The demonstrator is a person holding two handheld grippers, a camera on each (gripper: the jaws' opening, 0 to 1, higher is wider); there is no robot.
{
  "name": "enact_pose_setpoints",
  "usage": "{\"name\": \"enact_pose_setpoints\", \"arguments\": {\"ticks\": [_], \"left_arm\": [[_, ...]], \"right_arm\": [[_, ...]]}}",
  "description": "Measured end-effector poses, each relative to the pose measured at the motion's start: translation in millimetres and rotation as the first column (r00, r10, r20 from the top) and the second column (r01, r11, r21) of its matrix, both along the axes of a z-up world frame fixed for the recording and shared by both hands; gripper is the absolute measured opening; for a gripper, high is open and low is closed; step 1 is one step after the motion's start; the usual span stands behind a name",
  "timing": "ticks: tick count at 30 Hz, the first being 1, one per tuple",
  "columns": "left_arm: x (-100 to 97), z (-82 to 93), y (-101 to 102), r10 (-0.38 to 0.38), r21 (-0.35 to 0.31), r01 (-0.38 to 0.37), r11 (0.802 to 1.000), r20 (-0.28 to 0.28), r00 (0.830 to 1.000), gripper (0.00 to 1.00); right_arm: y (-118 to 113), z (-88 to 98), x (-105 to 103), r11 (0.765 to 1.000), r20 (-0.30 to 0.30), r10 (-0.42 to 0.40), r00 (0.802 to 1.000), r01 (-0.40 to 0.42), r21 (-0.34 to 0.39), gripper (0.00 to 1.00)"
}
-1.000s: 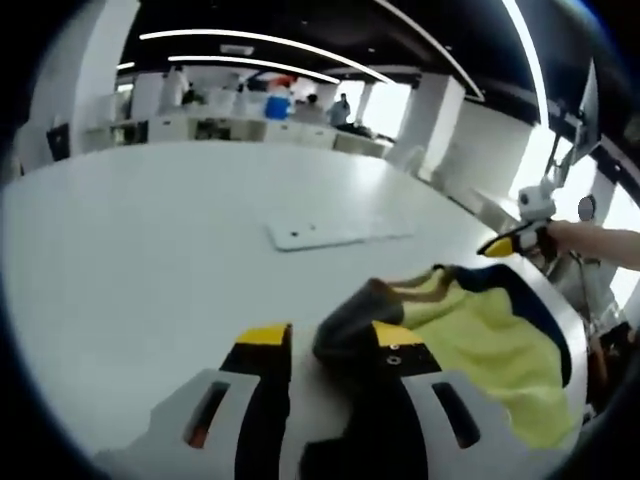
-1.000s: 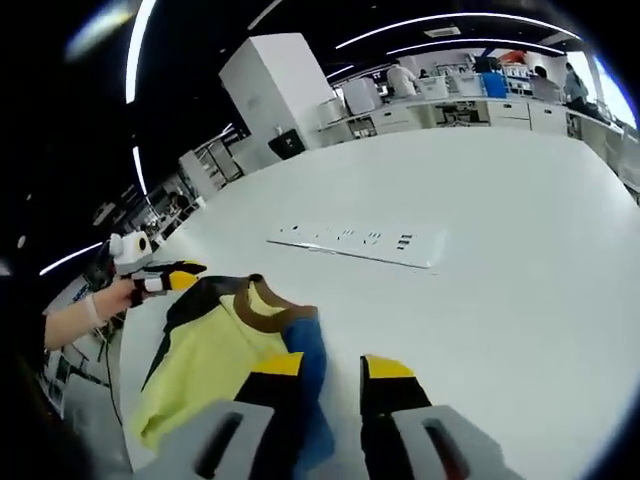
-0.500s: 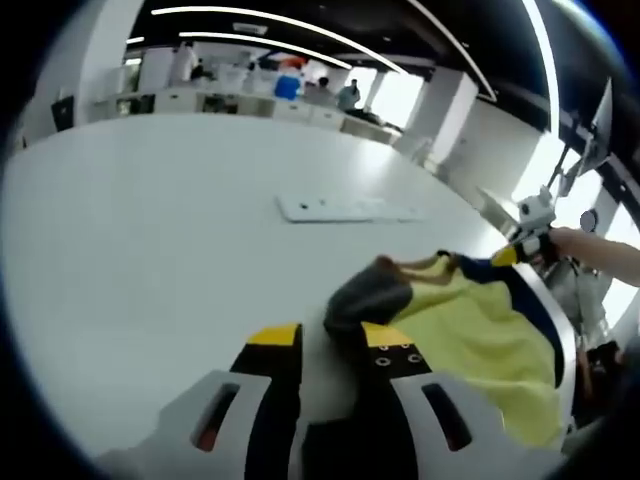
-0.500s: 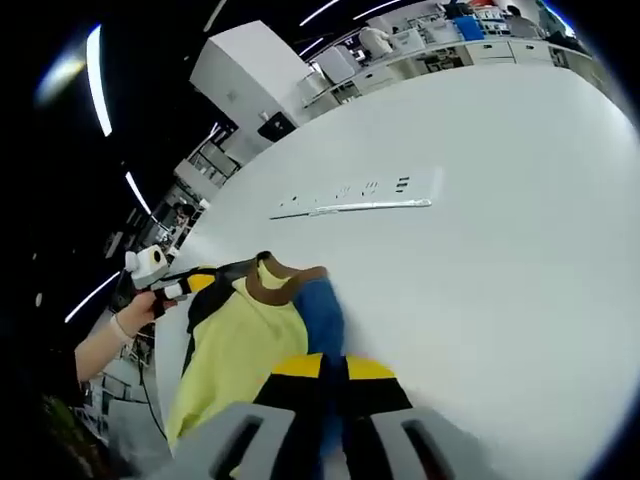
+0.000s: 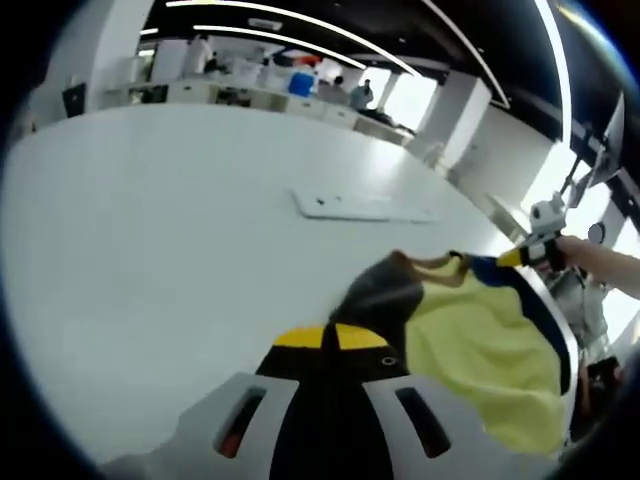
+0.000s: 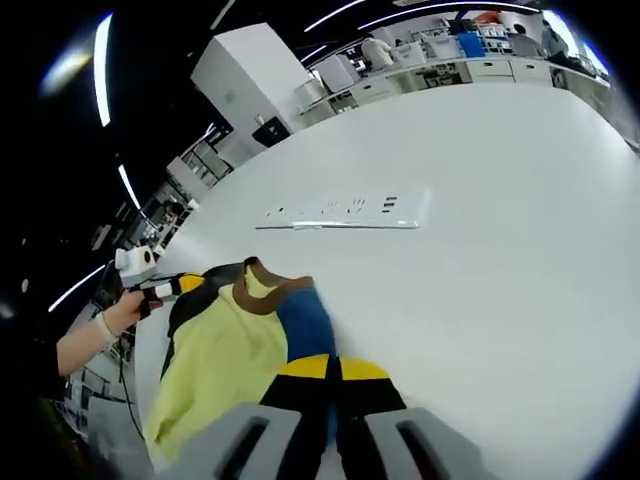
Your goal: Fold the garment on the visible template until the final outline fits inside the template.
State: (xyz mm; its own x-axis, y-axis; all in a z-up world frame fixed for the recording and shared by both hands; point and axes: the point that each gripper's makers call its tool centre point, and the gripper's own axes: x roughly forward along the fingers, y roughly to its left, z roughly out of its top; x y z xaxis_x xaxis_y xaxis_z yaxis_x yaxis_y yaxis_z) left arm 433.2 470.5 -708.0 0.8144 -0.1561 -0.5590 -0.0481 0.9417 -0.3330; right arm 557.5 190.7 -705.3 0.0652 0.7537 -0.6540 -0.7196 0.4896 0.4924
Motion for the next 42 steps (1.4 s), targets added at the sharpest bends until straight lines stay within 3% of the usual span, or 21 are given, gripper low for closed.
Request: {"name": "enact_pose_setpoints", "arguments": {"ticks": [11, 12, 13, 15, 16, 18, 20, 23, 31, 42], "left_arm": [[-3.1, -4.6, -1.1, 0.002, 0.023, -0.002, 1.000, -0.011, 1.000, 0.00], [-3.4, -3.5, -0.8, -0.006, 0.042, 0.007, 0.999, -0.006, 1.000, 0.00], [-4.1, -1.5, -1.6, -0.009, 0.043, 0.009, 0.999, 0.001, 1.000, 0.01], [-3.5, 2.6, -2.4, -0.004, 0.033, 0.003, 0.999, 0.016, 1.000, 0.11], [-2.3, 4.3, -2.2, -0.006, 0.042, 0.005, 0.999, 0.024, 1.000, 0.22], [-1.4, 6.2, -0.5, -0.018, 0.085, 0.016, 0.996, 0.032, 0.999, 0.37], [-1.0, 8.6, -1.2, -0.024, 0.086, 0.021, 0.996, 0.038, 0.999, 0.48], [-2.6, 11.9, -3.2, -0.033, 0.080, 0.029, 0.996, 0.043, 0.999, 0.56], [-9.2, 16.3, -9.6, -0.072, 0.086, 0.069, 0.994, 0.039, 0.997, 0.81], [-17.2, 32.9, -19.8, -0.105, 0.083, 0.101, 0.991, 0.051, 0.993, 0.97]], "right_arm": [[0.7, -5.3, 3.2, 1.000, 0.016, -0.009, 1.000, 0.009, -0.019, 0.00], [0.7, -4.5, 3.6, 1.000, 0.021, -0.011, 1.000, 0.012, -0.018, 0.02], [1.0, -3.2, 3.9, 1.000, 0.027, -0.016, 0.999, 0.017, -0.015, 0.12], [2.0, -1.5, 4.6, 1.000, 0.048, -0.017, 0.999, 0.018, -0.013, 0.31], [1.9, -0.6, 4.8, 1.000, 0.068, -0.013, 0.998, 0.014, -0.022, 0.38], [3.1, 1.7, 2.8, 1.000, 0.081, 0.004, 0.997, -0.003, -0.019, 0.41], [3.8, 2.9, 2.0, 1.000, 0.082, 0.003, 0.997, -0.002, -0.016, 0.49], [3.5, 4.9, 4.0, 0.999, 0.128, 0.028, 0.991, -0.025, -0.026, 0.65], [1.3, 7.0, -3.6, 0.997, 0.177, 0.060, 0.982, -0.052, -0.049, 0.88], [-8.7, 15.3, -11.2, 0.998, 0.191, 0.039, 0.981, -0.031, -0.046, 0.96]]}}
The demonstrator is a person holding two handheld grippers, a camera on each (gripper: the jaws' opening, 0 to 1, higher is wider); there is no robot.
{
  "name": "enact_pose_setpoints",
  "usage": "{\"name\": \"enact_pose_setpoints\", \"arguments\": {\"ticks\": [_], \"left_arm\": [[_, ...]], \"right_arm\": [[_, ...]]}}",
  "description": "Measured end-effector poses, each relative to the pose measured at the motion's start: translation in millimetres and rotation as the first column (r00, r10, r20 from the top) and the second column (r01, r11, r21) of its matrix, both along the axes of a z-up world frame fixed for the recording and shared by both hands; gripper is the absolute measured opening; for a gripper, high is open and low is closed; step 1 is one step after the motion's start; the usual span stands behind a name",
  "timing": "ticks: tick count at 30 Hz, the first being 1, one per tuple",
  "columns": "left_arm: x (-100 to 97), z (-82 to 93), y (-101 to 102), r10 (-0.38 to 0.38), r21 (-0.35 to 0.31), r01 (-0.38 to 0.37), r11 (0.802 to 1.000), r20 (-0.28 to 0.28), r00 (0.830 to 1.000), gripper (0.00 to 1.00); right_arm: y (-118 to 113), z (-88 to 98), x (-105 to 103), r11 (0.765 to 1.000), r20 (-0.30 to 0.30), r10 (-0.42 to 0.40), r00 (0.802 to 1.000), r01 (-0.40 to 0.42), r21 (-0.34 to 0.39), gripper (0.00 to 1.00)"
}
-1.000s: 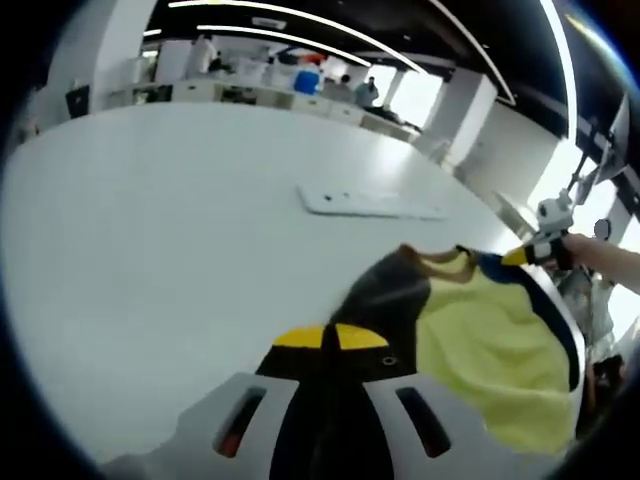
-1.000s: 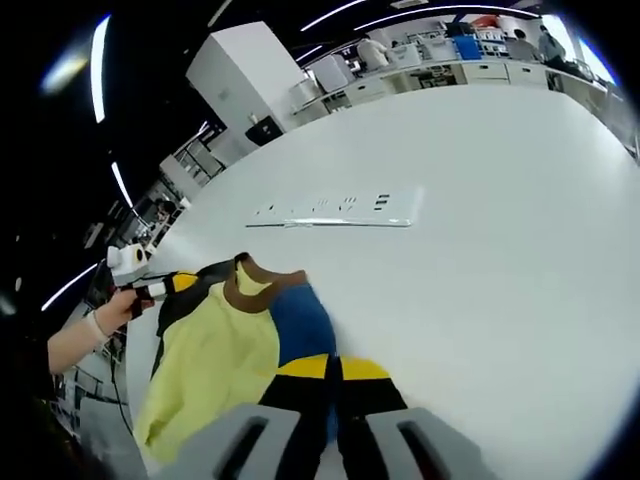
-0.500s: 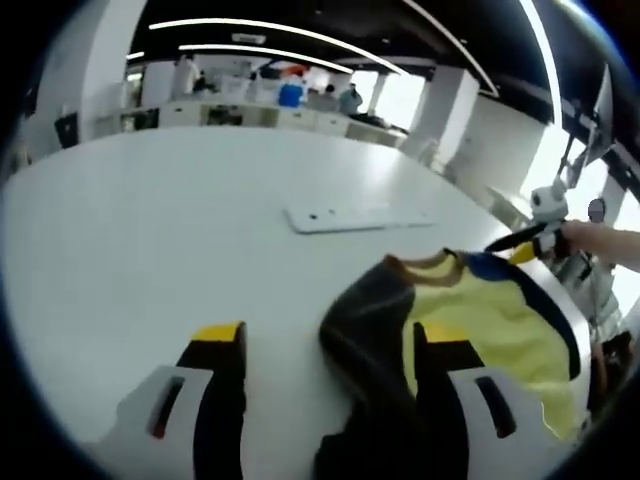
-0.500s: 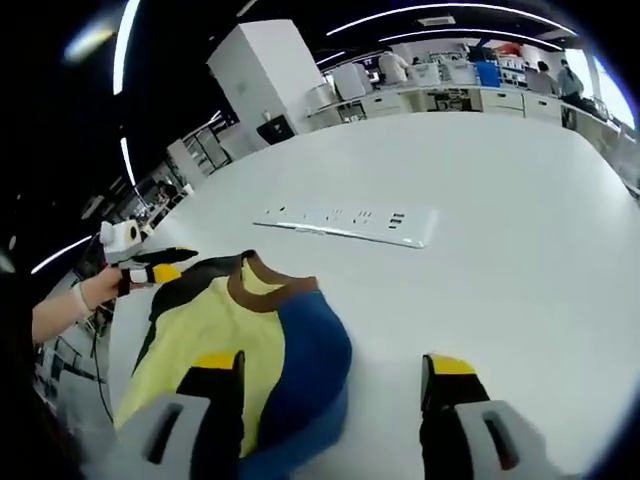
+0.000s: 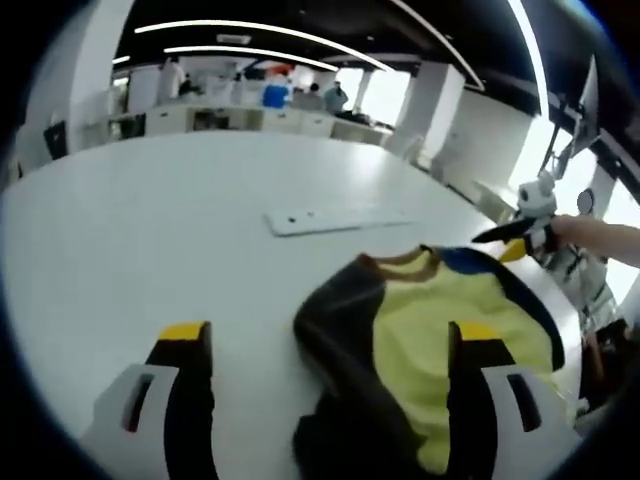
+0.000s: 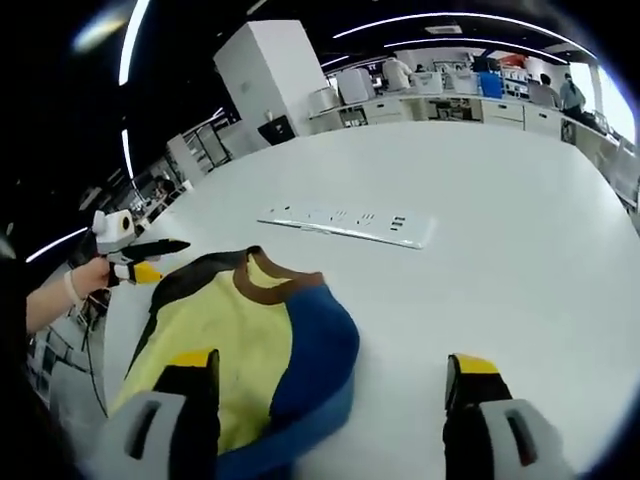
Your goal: Fold the garment on the visible template until the final outline fits inside the template.
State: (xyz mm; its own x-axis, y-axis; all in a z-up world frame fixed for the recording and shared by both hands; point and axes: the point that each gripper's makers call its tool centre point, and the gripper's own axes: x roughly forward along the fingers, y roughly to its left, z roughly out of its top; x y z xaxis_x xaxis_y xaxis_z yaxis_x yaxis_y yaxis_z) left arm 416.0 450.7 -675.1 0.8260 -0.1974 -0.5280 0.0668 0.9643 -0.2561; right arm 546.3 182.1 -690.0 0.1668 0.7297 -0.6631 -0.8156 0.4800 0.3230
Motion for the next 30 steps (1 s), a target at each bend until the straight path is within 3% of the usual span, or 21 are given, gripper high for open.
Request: {"name": "enact_pose_setpoints", "arguments": {"ticks": [12, 21, 30], "left_arm": [[-19.9, 20.3, -20.8, -0.037, -0.015, 0.037, 0.999, 0.015, 0.999, 0.99], [-39.5, 33.8, -25.6, -0.050, -0.006, 0.050, 0.999, 0.023, 0.998, 0.99], [-60.6, 43.7, -40.4, -0.079, 0.004, 0.079, 0.997, 0.029, 0.996, 0.99]], "right_arm": [[-10.1, 20.7, -25.0, 0.999, 0.013, 0.003, 1.000, -0.003, 0.033, 0.96], [-20.4, 30.0, -43.3, 0.999, 0.019, 0.007, 1.000, -0.008, 0.039, 0.96], [-29.1, 40.7, -71.3, 0.998, 0.025, 0.017, 1.000, -0.018, 0.054, 0.95]]}}
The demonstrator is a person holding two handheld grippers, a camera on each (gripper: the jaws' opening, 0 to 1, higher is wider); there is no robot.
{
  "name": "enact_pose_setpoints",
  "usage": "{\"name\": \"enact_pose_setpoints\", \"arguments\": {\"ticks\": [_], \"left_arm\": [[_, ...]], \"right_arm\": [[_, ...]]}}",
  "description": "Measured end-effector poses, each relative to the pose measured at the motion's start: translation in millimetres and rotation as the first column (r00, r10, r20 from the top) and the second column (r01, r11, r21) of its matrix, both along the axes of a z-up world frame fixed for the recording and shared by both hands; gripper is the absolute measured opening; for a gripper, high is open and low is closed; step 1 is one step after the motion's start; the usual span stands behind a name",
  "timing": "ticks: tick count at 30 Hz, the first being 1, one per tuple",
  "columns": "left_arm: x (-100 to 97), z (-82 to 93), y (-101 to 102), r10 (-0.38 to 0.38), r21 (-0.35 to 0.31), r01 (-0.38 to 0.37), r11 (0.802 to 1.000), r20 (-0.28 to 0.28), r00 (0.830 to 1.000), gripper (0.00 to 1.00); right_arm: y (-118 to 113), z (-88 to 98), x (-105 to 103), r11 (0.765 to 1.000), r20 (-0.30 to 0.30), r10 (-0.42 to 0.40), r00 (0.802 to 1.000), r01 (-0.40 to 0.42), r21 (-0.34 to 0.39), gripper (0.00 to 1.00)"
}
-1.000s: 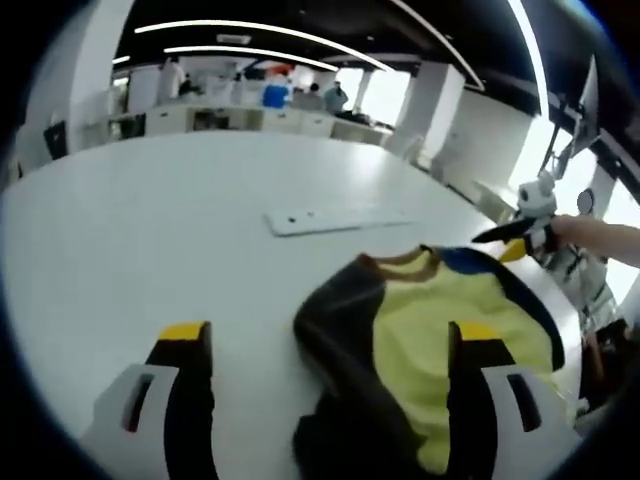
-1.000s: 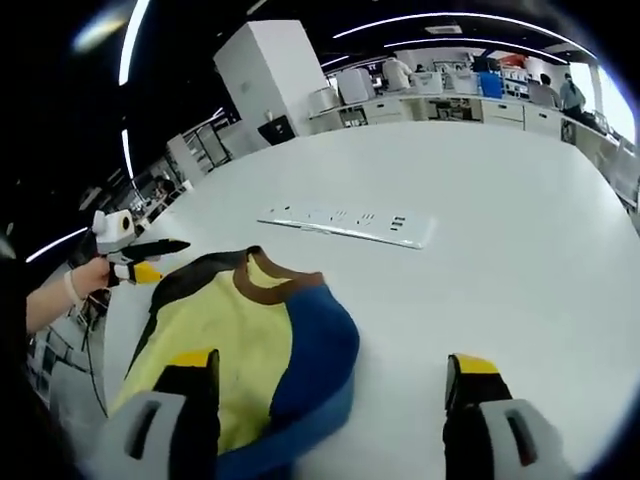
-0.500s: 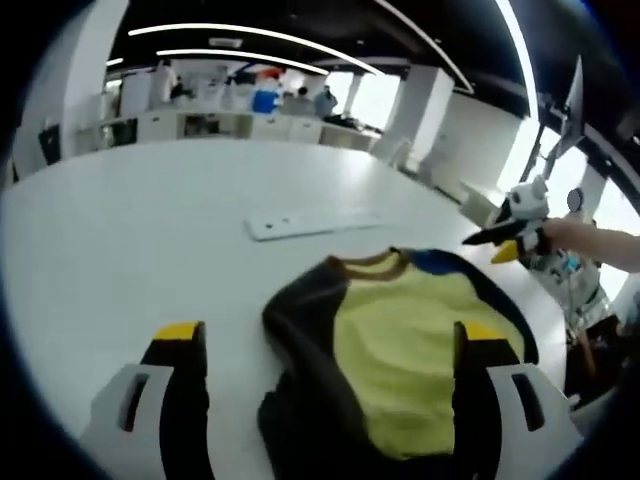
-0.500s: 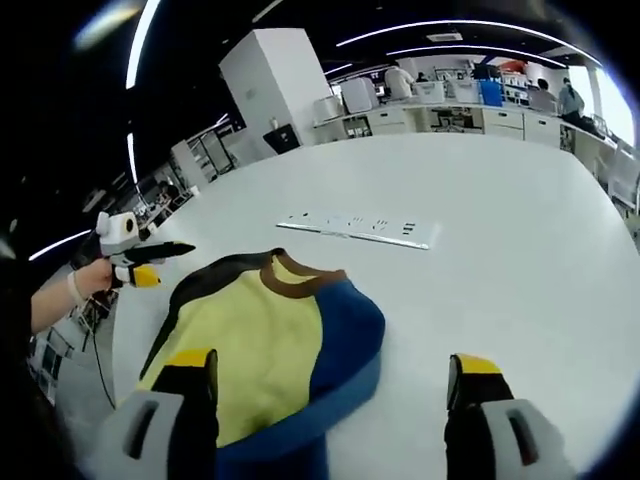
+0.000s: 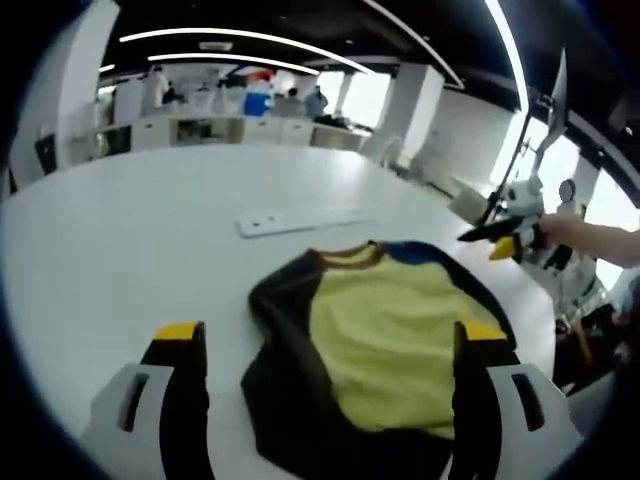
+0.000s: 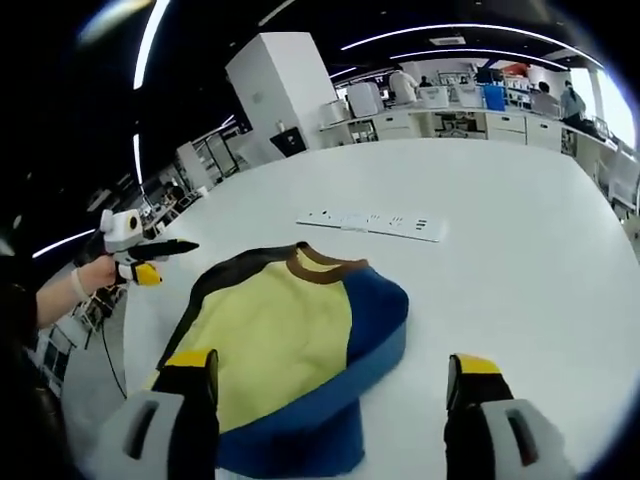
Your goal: Fold the garment on the visible template until the final outline fits inside the template.
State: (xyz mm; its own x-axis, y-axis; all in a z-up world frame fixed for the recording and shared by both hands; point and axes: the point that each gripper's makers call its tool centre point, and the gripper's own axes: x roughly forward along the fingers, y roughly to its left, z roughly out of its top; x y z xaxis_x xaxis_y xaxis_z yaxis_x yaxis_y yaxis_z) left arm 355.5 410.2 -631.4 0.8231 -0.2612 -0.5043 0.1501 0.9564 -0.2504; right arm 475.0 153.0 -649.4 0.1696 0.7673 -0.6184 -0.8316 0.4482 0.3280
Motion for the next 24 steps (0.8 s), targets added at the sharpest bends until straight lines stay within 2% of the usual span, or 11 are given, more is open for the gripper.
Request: {"name": "enact_pose_setpoints", "arguments": {"ticks": [18, 24], "left_arm": [[-45.6, 17.0, -24.0, -0.017, -0.013, 0.017, 1.000, 0.027, 1.000, 0.99], [-61.1, 23.5, -31.4, -0.013, -0.022, 0.014, 1.000, 0.037, 0.999, 0.99]], "right_arm": [[-16.9, 13.5, -53.8, 0.999, 0.000, -0.003, 1.000, 0.003, 0.043, 0.89], [-23.1, 16.1, -82.0, 0.997, -0.012, -0.002, 1.000, 0.003, 0.071, 0.87]]}}
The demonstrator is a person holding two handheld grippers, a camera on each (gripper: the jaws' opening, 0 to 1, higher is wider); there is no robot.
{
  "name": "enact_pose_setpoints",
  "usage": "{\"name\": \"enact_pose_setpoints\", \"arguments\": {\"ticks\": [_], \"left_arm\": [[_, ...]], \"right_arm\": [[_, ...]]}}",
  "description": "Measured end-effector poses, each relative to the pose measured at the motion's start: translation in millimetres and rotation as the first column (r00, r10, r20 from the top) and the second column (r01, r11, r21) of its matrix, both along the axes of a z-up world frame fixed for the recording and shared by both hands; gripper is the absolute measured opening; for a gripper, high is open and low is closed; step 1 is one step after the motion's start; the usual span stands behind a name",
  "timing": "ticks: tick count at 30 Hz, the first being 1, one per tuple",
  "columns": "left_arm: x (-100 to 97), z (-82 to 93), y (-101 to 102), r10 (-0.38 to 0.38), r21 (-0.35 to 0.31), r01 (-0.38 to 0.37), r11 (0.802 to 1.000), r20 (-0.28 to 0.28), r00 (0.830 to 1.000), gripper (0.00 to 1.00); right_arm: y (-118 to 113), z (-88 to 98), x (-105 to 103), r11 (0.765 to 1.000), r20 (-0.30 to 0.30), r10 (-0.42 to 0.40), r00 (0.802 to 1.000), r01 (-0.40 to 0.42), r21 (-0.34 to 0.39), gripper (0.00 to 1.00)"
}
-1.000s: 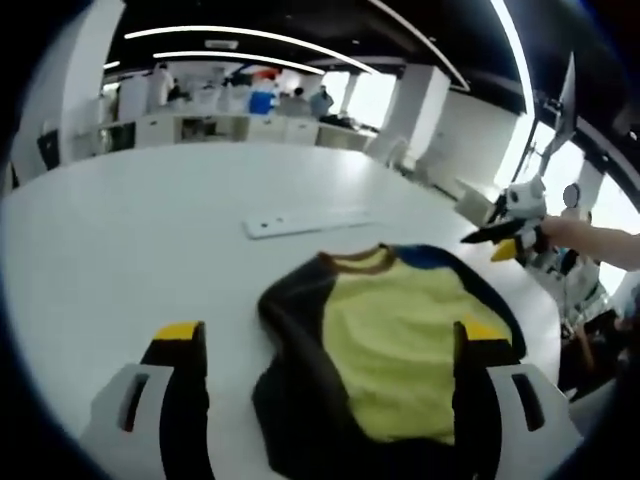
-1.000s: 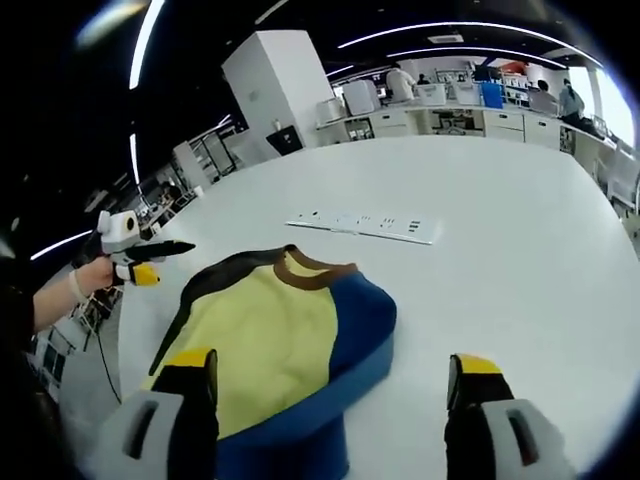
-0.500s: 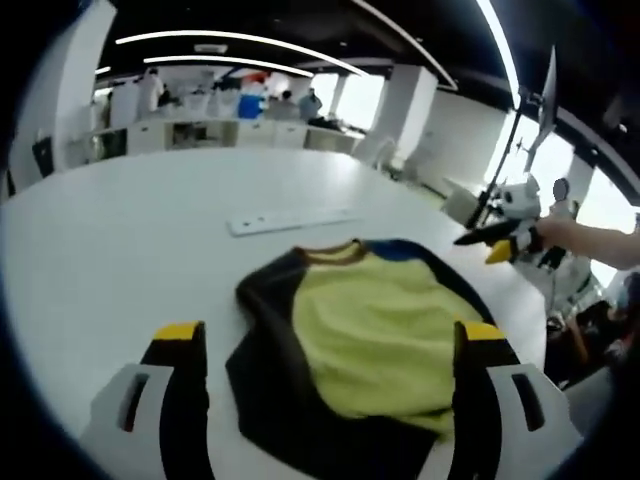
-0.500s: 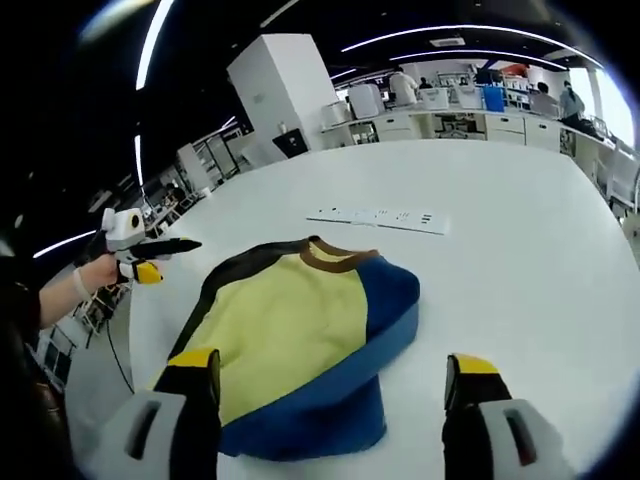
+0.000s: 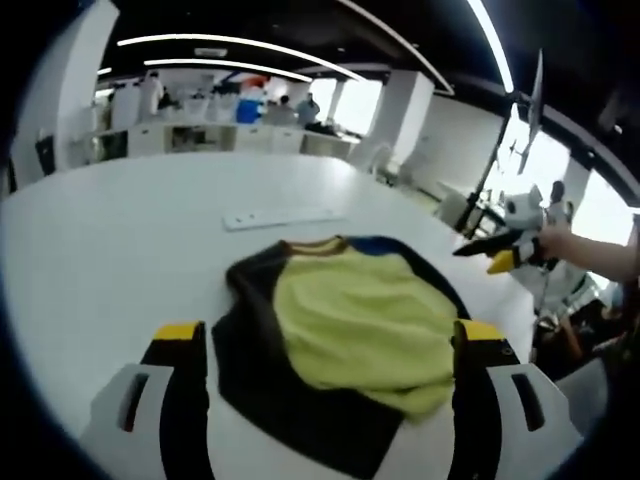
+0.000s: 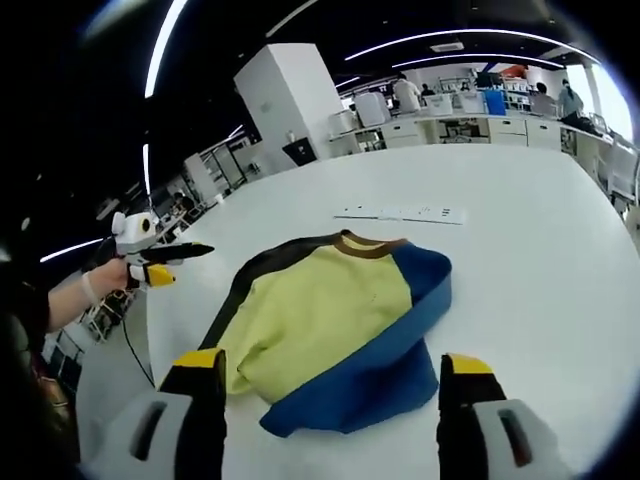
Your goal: Fold the garment on the visible template until the final outline fits inside the template.
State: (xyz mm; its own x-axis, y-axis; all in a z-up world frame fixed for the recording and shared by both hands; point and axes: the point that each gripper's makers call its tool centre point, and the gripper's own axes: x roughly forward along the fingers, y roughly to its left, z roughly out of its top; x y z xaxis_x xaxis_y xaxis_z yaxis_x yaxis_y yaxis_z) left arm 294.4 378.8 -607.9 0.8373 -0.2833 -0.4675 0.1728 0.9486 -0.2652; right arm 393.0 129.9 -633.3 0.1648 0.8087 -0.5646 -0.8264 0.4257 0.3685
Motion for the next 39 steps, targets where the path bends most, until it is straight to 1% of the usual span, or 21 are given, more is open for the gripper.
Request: {"name": "enact_pose_setpoints", "arguments": {"ticks": [3, 9, 14, 21, 26, 30, 33, 35, 37, 38, 39], "left_arm": [[-6.4, 2.1, -3.6, -0.003, 0.002, 0.003, 1.000, 0.002, 1.000, 0.99], [-16.7, 6.8, -7.5, 0.004, -0.001, -0.004, 1.000, 0.012, 1.000, 0.99], [-25.2, 11.4, -12.4, 0.002, 0.001, -0.002, 1.000, 0.023, 1.000, 0.99], [-41.9, 8.1, -17.5, -0.001, -0.005, 0.001, 1.000, 0.015, 1.000, 0.98], [-56.4, 3.1, -17.0, 0.005, -0.020, -0.005, 1.000, 0.005, 1.000, 0.97], [-71.1, 2.8, -16.5, 0.014, -0.052, -0.014, 0.999, -0.005, 1.000, 0.97], [-80.1, 1.0, -16.7, 0.008, -0.061, -0.009, 0.998, -0.019, 1.000, 0.97], [-85.3, 1.6, -15.9, 0.008, -0.068, -0.010, 0.998, -0.019, 1.000, 0.97], [-89.7, 1.5, -13.8, 0.011, -0.078, -0.012, 0.997, -0.020, 1.000, 0.96], [-91.8, 0.8, -12.5, 0.012, -0.080, -0.014, 0.997, -0.024, 1.000, 0.96], [-94.6, 0.2, -10.8, 0.012, -0.081, -0.014, 0.997, -0.027, 1.000, 0.96]], "right_arm": [[-7.5, -3.5, -11.6, 1.000, -0.003, -0.002, 1.000, 0.002, -0.002, 0.86], [-25.5, -11.4, -30.1, 0.999, -0.034, -0.031, 0.999, 0.031, 0.009, 0.85], [-39.0, -11.7, -35.3, 0.998, -0.041, -0.062, 0.997, 0.062, 0.015, 0.85], [-49.7, -5.4, -44.2, 0.996, -0.027, -0.083, 0.996, 0.084, 0.015, 0.84], [-48.0, -1.0, -52.3, 0.995, -0.024, -0.100, 0.995, 0.100, 0.021, 0.83], [-42.5, 1.8, -60.8, 0.992, -0.034, -0.124, 0.992, 0.125, 0.032, 0.82], [-37.5, -5.3, -68.3, 0.992, -0.040, -0.128, 0.991, 0.128, 0.016, 0.79], [-33.5, -8.3, -73.3, 0.992, -0.042, -0.125, 0.991, 0.126, 0.022, 0.77], [-28.5, -14.1, -80.1, 0.992, -0.058, -0.120, 0.991, 0.121, 0.019, 0.73], [-26.2, -16.4, -82.3, 0.993, -0.054, -0.118, 0.992, 0.119, 0.017, 0.69], [-23.0, -20.0, -84.5, 0.993, -0.060, -0.114, 0.992, 0.115, 0.015, 0.68]]}}
